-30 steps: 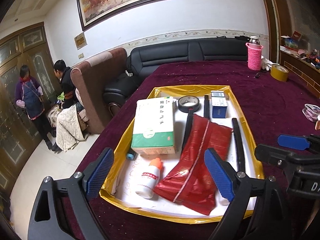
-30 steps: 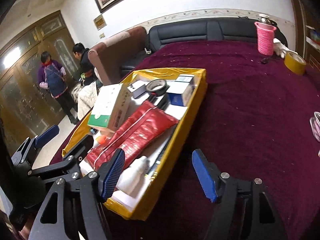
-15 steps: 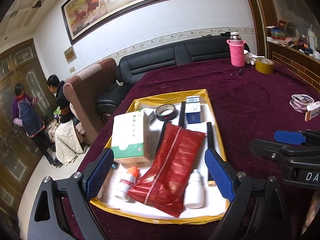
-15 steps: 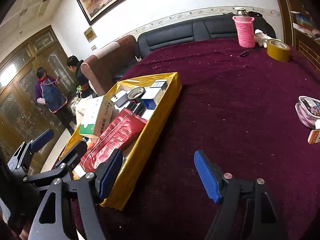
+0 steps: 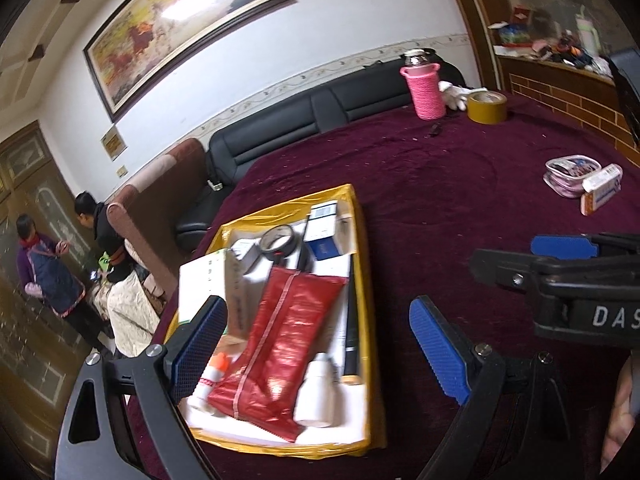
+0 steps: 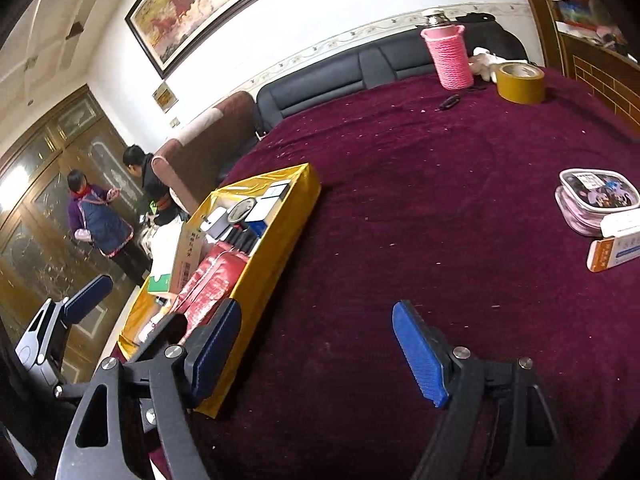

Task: Organize objects
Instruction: 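Move both grippers back over the table toward the clear pink lunch box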

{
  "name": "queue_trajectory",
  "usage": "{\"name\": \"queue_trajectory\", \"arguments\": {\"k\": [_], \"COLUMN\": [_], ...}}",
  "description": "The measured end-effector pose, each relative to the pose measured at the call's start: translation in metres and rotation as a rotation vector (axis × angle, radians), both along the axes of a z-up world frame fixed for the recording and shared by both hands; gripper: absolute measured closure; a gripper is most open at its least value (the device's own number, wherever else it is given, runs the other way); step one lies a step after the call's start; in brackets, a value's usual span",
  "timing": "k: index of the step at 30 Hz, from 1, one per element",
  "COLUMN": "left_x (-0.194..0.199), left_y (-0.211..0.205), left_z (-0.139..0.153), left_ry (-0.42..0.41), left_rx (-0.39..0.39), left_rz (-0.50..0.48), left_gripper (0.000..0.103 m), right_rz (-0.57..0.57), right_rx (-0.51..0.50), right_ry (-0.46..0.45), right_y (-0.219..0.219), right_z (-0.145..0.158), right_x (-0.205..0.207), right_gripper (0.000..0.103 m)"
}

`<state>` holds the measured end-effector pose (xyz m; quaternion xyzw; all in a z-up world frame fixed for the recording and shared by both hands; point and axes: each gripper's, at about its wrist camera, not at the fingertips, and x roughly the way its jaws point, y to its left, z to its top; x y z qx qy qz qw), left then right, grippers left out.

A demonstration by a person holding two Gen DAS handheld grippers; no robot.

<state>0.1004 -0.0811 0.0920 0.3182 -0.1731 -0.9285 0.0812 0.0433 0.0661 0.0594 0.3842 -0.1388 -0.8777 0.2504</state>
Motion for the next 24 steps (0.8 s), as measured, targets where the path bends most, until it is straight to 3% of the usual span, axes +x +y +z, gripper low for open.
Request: {"name": "queue_trajectory", "arguments": {"k": [7, 24], "left_x": [-0.01, -0.02], "left_y": [0.017, 0.04], "left_z": [-0.004, -0.012], "left_ry": [-0.039, -0.066], "left_rx": [0.032, 0.02], "left_rz": [-0.026, -0.051], "left_gripper": [0.011, 0.011], "right_rz": [-0.019, -0.076], "right_rx": [-0.014, 0.041], "right_ry": [-0.012, 0.007], "right_y": [0.015, 0.036], "right_z": [-0.005, -0.014], "right_x": [-0.006, -0.008], "right_gripper": [0.019, 0.017]}}
